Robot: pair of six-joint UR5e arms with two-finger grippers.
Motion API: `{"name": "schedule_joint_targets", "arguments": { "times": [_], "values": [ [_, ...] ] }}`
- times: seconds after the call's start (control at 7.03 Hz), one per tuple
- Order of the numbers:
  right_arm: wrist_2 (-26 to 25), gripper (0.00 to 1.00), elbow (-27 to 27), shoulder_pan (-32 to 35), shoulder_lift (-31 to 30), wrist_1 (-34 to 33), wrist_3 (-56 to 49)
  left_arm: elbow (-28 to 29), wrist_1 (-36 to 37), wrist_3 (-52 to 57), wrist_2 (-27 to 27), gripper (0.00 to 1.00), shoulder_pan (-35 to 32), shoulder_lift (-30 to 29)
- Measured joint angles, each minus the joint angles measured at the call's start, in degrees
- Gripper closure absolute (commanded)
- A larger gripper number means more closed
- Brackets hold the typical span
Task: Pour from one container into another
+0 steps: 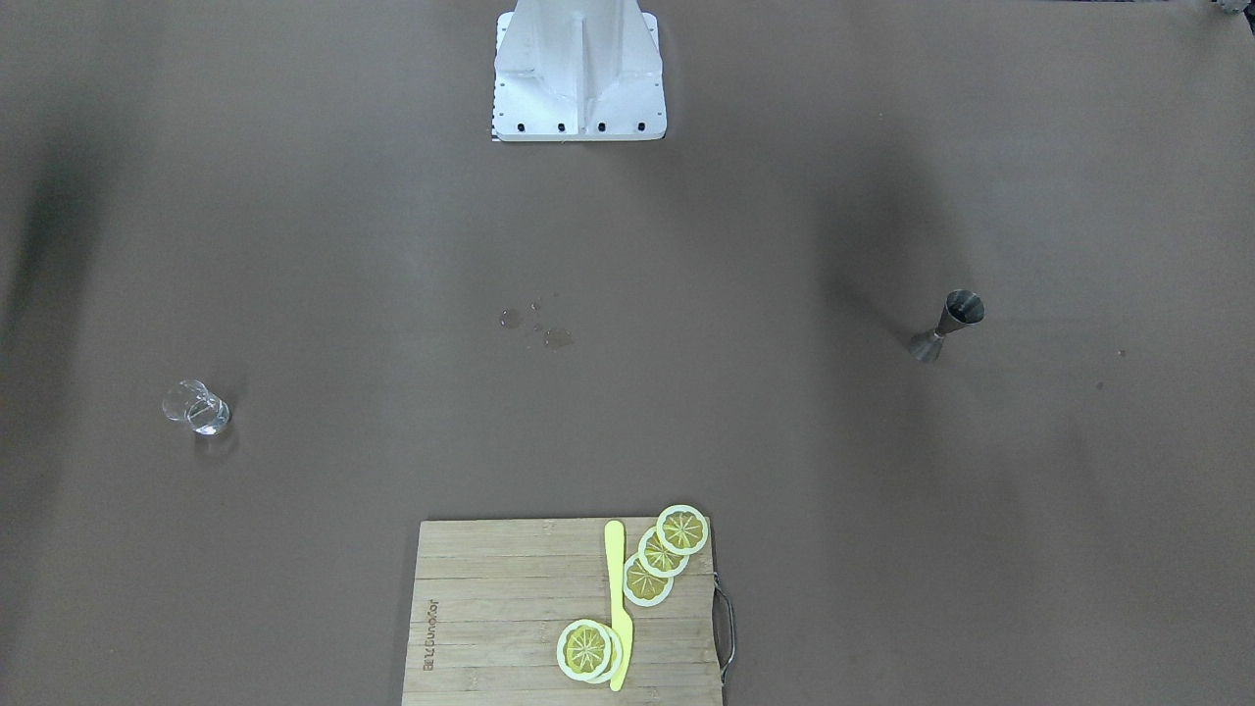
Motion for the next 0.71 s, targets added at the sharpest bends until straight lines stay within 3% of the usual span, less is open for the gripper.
{"name": "schedule_joint_targets", "arguments": {
  "times": [0.43,0.71],
  "values": [
    [-3.2,0.00,0.9,-3.8,-0.8,6.2,8.5,-6.7,0.1,-8.7,-0.1,0.01,4.9,2.6],
    [-6.7,0.00,2.0,-7.9,-1.6,11.3,19.1,-12.7,0.0,-22.6,0.1,0.01,12.7,1.9]
  ]
}}
